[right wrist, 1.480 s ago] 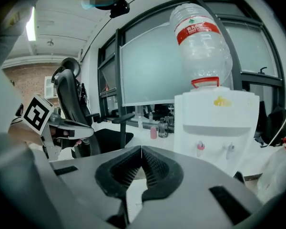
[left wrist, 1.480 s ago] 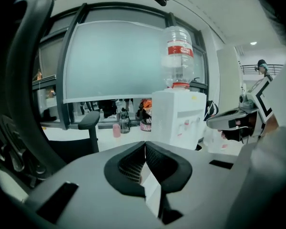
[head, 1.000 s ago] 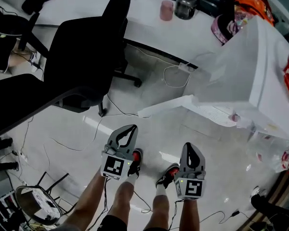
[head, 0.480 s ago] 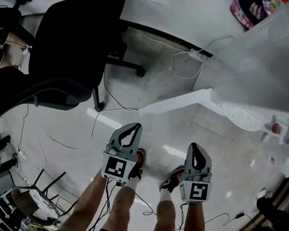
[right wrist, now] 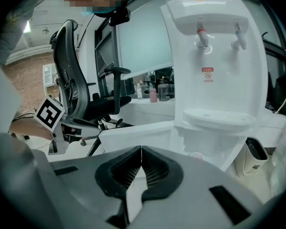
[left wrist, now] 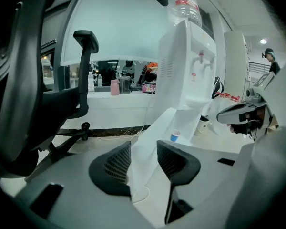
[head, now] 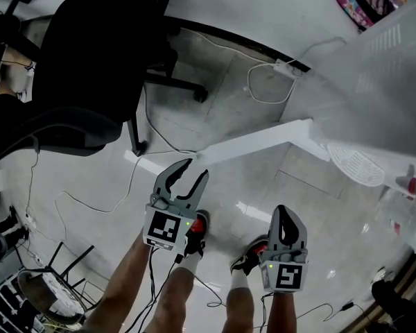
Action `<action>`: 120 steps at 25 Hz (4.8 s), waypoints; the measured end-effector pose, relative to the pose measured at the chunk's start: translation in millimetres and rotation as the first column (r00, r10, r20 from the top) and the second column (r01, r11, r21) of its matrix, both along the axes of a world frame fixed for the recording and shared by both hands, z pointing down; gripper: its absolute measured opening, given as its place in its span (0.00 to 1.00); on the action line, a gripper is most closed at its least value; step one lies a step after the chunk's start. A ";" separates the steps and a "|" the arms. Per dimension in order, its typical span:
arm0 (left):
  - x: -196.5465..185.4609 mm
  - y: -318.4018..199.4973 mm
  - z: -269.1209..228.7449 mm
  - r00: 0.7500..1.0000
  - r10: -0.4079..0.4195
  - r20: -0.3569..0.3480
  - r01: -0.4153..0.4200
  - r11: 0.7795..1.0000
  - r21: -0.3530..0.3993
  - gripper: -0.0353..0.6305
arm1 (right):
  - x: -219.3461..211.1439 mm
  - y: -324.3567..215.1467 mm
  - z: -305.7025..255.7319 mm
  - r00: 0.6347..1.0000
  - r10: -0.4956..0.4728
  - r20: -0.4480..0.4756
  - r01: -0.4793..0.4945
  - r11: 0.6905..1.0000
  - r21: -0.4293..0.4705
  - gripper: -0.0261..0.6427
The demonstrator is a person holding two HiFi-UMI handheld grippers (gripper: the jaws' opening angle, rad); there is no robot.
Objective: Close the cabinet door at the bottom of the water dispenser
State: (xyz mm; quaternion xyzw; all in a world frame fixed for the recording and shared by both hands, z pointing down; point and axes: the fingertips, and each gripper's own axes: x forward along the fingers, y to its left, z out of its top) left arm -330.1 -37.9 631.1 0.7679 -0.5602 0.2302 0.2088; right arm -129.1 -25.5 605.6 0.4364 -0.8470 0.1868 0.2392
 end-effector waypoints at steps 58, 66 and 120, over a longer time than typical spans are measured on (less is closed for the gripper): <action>99.0 74.7 31.1 0.994 0.100 0.053 -0.093 0.987 -0.130 0.32 | 111.8 66.9 -18.4 0.982 0.181 0.047 -0.183 0.982 0.041 0.06; 133.4 89.4 31.8 0.990 0.131 0.041 -0.124 0.980 -0.158 0.32 | 141.0 79.3 -22.4 0.970 0.235 0.061 -0.237 0.971 0.036 0.06; 343.1 69.0 37.8 0.929 0.370 -0.031 -0.369 0.912 -0.178 0.28 | 289.1 103.6 -15.6 0.882 0.465 0.076 -0.468 0.884 0.019 0.06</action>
